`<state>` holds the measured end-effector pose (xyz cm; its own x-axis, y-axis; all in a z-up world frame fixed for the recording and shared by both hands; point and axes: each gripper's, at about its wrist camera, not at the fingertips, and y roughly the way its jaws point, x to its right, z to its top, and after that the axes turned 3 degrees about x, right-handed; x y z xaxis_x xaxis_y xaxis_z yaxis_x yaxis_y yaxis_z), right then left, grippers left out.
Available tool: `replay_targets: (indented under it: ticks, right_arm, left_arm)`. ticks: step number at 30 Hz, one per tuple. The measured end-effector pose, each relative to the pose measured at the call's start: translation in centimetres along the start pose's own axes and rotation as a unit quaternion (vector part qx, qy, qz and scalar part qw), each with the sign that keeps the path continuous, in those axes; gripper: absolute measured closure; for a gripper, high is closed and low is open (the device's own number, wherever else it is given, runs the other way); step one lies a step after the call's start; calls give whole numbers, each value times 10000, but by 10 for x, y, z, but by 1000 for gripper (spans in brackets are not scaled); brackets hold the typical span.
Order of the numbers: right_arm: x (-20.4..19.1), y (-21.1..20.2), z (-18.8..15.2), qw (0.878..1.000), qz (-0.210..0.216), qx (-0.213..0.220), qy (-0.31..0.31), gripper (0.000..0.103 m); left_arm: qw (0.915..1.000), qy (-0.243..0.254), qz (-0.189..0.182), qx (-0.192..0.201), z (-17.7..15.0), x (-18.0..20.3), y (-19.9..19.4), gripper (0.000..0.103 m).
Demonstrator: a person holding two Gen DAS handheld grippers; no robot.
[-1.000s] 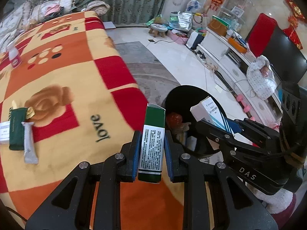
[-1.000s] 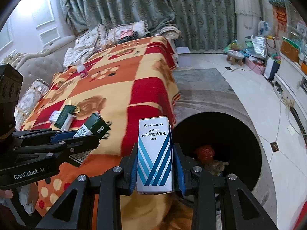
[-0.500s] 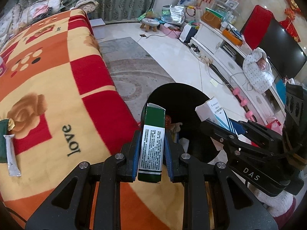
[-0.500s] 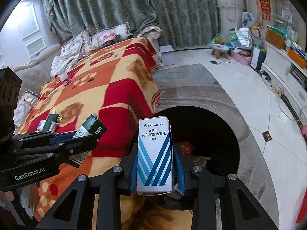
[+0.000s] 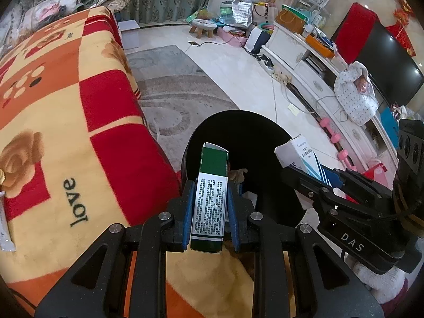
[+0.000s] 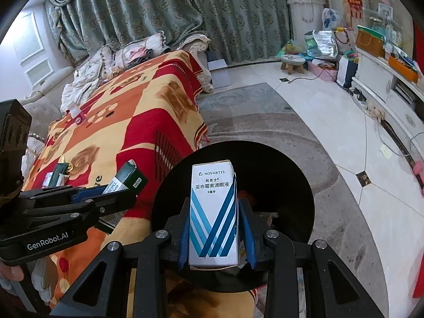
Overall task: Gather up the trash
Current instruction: 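Carry the green box and blue-striped box over the black bin, then open both tools to drop the two boxes into the bin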
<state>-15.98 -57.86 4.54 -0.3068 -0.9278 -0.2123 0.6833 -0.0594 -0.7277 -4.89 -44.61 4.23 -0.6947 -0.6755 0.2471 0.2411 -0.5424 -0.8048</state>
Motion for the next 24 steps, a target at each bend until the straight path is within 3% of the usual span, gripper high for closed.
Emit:
replay_targets:
  ticks: [24]
  right_arm:
    - [14, 13, 1, 9998, -79, -106, 119, 71]
  left_arm:
    - [9993, -134, -344, -114, 5, 4, 19, 82]
